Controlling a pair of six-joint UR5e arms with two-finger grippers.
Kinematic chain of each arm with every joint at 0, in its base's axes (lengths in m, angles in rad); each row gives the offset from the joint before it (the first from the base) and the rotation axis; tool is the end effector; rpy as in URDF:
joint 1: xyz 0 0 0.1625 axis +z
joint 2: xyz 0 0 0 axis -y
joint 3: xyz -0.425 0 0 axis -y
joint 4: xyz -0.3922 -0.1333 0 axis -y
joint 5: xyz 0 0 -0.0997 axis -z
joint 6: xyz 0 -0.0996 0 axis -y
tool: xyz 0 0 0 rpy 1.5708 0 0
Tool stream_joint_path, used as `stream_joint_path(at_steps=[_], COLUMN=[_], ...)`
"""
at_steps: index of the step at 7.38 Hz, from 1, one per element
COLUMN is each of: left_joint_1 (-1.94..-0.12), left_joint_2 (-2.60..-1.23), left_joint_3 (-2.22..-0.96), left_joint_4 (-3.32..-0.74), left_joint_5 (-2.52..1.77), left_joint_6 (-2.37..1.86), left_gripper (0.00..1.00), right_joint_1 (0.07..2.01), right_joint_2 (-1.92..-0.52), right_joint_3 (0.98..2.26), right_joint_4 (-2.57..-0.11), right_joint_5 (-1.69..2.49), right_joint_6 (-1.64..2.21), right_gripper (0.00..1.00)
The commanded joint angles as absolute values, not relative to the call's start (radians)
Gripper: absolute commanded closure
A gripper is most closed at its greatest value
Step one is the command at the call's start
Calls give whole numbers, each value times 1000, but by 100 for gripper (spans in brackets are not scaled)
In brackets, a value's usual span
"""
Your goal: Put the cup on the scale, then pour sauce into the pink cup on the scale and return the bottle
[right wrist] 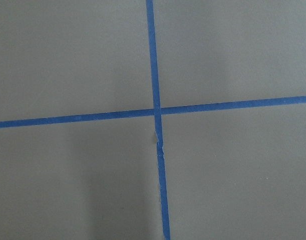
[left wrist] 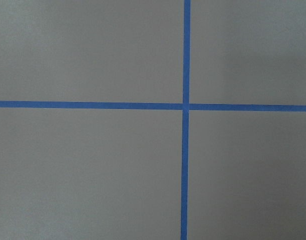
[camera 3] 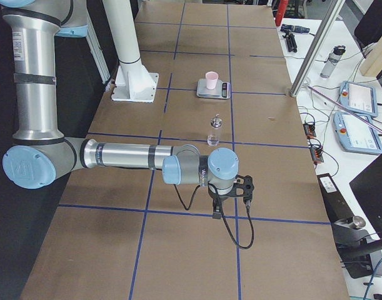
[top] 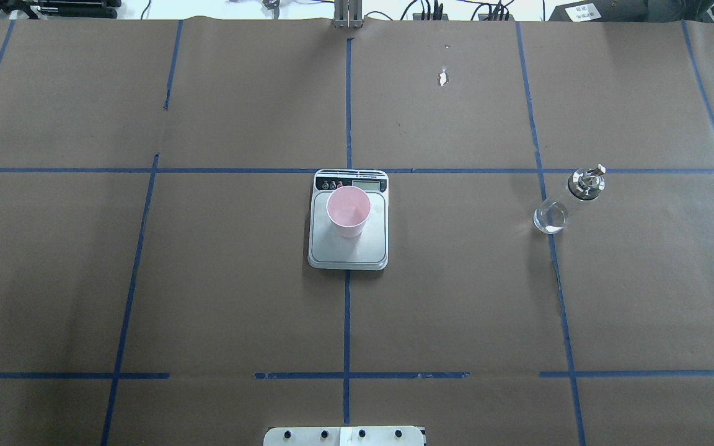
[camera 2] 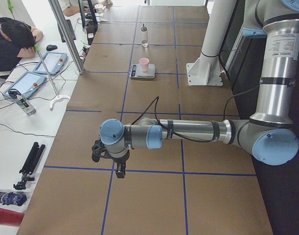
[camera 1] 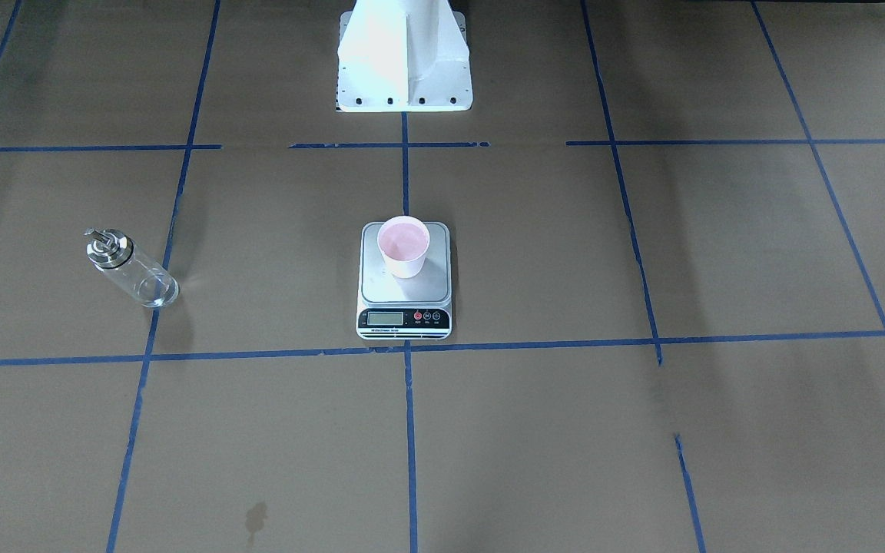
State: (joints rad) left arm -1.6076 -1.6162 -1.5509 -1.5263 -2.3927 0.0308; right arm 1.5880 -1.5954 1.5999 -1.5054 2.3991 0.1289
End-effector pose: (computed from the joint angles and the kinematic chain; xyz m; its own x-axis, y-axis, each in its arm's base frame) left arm -0.0791 -0.5072 0.6468 0.6807 -0.0082 -0.7325 0.0158 0.9999 0.0036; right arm 0.0683 -0.4848 0.6458 0.6691 0.0887 0.7379 -0.1040 0.9943 -0.0252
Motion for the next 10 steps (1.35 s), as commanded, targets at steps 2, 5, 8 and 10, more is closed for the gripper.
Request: stream_joint_path(at_steps=[2,5,8,10], left_joint_1=[-1608,-1608,-1608,-1608], left_joint_2=[-1623,-1632,-1634,-1634], left_joint_3=[-1552,-1551,-1551,-1551], left_joint_4=[-1526,-1525,-1525,-1525], left_joint_5=[-2393,-2391,-2391,-2391], left_joint_6=[34,31,31,31], left_gripper=[0,0,0,0], right_joint_1=[1588,1589,1592,1592], right_joint_2=[-1595,-1595,-1595,-1597], right_joint_3=[1600,1603,1605,1603], right_joint_4=[-1505,-1503,-1503,-1503], right_joint_5=[2399,2399,2399,2399], right_joint_6=[129,129,129,129], right_gripper=[0,0,0,0])
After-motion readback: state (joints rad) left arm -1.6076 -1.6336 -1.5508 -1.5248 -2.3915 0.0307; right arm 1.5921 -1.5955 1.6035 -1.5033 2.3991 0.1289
